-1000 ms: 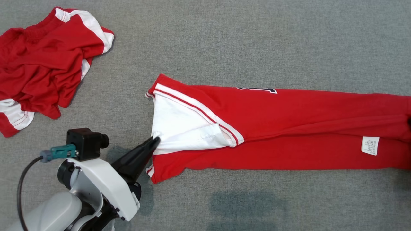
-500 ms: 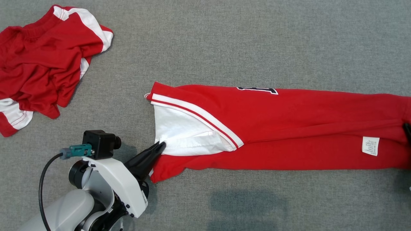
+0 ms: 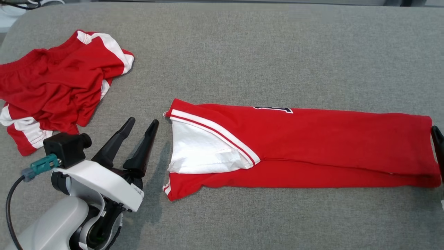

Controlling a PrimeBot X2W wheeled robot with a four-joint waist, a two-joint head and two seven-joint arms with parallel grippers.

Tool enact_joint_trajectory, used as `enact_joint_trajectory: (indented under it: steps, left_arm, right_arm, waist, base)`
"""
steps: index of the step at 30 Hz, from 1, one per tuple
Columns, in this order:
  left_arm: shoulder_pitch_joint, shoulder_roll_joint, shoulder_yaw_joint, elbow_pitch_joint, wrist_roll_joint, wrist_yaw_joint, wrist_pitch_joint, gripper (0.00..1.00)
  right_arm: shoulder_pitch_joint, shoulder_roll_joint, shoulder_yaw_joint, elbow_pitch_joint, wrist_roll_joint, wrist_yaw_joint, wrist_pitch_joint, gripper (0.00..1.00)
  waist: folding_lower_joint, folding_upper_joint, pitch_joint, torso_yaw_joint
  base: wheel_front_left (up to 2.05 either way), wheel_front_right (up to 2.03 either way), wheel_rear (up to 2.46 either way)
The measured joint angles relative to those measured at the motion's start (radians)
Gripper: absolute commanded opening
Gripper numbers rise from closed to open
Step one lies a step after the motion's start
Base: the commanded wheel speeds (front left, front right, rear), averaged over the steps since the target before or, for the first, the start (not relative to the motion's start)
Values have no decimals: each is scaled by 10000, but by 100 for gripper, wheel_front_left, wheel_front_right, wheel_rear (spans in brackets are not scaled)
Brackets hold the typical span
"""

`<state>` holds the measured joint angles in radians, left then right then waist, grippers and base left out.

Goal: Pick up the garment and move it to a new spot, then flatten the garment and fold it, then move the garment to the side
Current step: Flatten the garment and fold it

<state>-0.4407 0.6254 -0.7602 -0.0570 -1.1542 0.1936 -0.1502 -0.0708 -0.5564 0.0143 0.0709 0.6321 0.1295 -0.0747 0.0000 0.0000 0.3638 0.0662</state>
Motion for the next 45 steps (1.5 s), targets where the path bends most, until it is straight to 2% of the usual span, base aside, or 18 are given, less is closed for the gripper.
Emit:
enact_joint_trajectory:
  steps: [4,10,15,23,26,31,36,45]
  left_arm:
    - [390,-182,295,136,36,25,-648,100]
    - [818,-644,899,537,748,-8,-984,100]
    - [1328,-1446,2109,732,1942,-497,-1018,100]
    - [2614,-2721,3975,1116,3839,-1440,-1026,100]
    - [2954,-3129,4638,1097,4740,-2010,-1026,100]
    - [3717,-3799,5513,1367,5699,-2637,-1026,100]
    - [4243,-4119,5833,1657,6475,-2993,-1026,100]
    - [5028,-4431,6017,2539,7108,-3170,-1026,100]
  right_arm:
    - [43,454,-115,-247,-719,-2,-359,100]
    - [192,1325,-270,-240,-1758,0,-1049,100]
    - [208,2092,-318,-207,-2303,0,-1603,100]
    - [825,3020,-384,-508,-2959,-2,-1728,100]
    - [1005,3204,-387,-606,-3124,-2,-1735,100]
    - [1491,3463,-370,-550,-3208,0,-1735,100]
    - [1855,3591,-366,-477,-3204,-2,-1735,100]
    - [2730,3549,-360,339,-2861,-2,-1735,100]
  waist:
    - [0,0,-410,-35]
    - [0,0,-1010,-109]
    - [-1,0,-1444,-147]
    - [0,0,-2062,-239]
    - [0,0,-2259,-251]
    - [0,0,-2629,-262]
    - [0,0,-3041,-277]
    - [0,0,-3862,-359]
  base:
    - [0,0,0]
    - [0,0,0]
    - [0,0,0]
    - [0,0,0]
    - [0,0,0]
    - [0,0,0]
    - [0,0,0]
    - [0,0,0]
